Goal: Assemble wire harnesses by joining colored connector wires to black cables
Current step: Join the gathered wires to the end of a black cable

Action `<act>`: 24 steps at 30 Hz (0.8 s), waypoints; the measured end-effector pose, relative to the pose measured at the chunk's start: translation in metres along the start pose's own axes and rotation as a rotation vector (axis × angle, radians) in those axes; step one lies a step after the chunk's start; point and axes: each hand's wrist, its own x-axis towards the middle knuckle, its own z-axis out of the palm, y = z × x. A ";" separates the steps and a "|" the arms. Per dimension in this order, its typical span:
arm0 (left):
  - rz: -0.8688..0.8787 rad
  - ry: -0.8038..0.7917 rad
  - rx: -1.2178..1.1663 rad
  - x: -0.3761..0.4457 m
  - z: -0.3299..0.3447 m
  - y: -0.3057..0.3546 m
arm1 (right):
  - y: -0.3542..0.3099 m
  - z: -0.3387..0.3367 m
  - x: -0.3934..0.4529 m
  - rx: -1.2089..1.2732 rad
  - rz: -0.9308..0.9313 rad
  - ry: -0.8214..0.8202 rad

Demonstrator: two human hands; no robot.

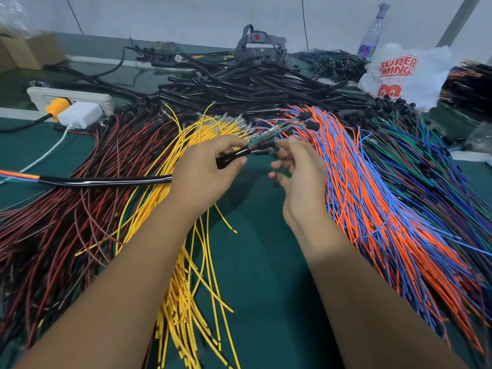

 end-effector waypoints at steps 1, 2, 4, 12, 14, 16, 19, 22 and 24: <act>0.017 -0.002 0.008 0.000 0.000 0.001 | 0.000 -0.001 0.001 0.001 -0.011 0.019; 0.037 -0.008 0.021 0.000 0.000 0.001 | 0.000 -0.001 0.001 -0.012 -0.039 0.035; 0.070 -0.021 0.070 0.000 0.000 0.001 | 0.001 0.001 0.001 -0.065 -0.106 0.056; 0.043 -0.026 0.034 0.001 0.005 -0.005 | 0.005 0.003 -0.001 -0.271 -0.203 0.081; 0.032 -0.021 0.013 0.003 0.005 -0.007 | 0.007 0.004 -0.002 -0.318 -0.215 0.064; 0.040 -0.006 0.005 0.005 0.003 -0.008 | 0.007 0.005 -0.002 -0.345 -0.214 0.047; 0.112 -0.004 0.037 0.004 0.002 -0.004 | 0.007 0.006 -0.002 -0.156 -0.120 0.038; 0.292 -0.016 0.179 0.004 0.001 -0.002 | 0.007 0.005 -0.002 0.155 0.127 -0.097; 0.374 -0.069 0.266 0.004 -0.002 -0.003 | 0.005 0.002 -0.001 0.266 0.265 -0.209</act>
